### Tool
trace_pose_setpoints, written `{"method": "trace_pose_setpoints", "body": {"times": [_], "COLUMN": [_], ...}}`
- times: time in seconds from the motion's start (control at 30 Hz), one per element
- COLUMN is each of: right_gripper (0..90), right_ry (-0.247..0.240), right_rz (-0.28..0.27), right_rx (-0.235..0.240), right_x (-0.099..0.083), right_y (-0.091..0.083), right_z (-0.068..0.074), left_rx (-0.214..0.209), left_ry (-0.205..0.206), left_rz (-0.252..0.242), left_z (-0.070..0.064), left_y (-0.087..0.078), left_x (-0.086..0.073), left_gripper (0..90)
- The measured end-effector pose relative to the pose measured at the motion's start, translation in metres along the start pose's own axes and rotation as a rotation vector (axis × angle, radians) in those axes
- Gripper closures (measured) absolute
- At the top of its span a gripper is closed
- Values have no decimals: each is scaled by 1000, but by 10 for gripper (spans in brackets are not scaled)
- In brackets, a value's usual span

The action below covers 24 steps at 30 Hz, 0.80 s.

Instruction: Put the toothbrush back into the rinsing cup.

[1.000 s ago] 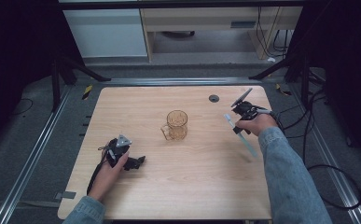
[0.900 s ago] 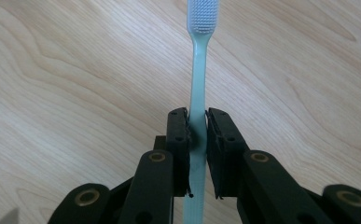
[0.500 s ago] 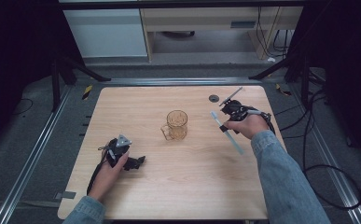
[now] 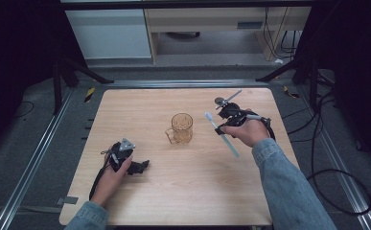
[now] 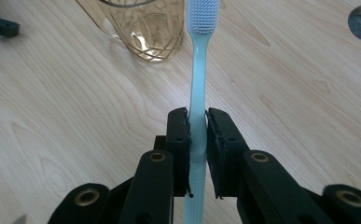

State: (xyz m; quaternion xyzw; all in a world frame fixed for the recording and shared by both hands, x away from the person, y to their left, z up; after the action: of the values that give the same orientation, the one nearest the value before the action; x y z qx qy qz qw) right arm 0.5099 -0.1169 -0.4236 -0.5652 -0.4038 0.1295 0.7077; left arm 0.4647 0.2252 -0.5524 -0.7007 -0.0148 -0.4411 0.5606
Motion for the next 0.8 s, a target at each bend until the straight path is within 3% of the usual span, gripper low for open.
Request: {"method": "trace_pose_setpoints", "body": {"times": [0.27,0.8], "right_gripper": [795,795], "right_ry": [-22,-51], "right_rz": [-52,-101], "right_rx": [10,22], "right_x": [3,5], "right_y": [-3,1], "right_z": [12,34], "left_rx": [0,1], "left_ry": [0,4], "left_rz": [0,3], "left_z": [0,0], "left_y": [0,0], "left_x": [0,0], "left_gripper": [0,0]}}
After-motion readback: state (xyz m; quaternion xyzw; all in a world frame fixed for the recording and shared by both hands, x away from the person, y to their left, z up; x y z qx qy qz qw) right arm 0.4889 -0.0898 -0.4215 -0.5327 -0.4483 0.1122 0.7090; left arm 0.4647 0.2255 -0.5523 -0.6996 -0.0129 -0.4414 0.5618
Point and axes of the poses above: each handheld gripper's, and its own axes: y roughly forward along the jaws, x roughly out of its top, z roughly to its left, the point moved 6 cm from there along y, roughly forward along the jaws, and after that the axes turned 6 degrees about z, right-handed, at the moved point
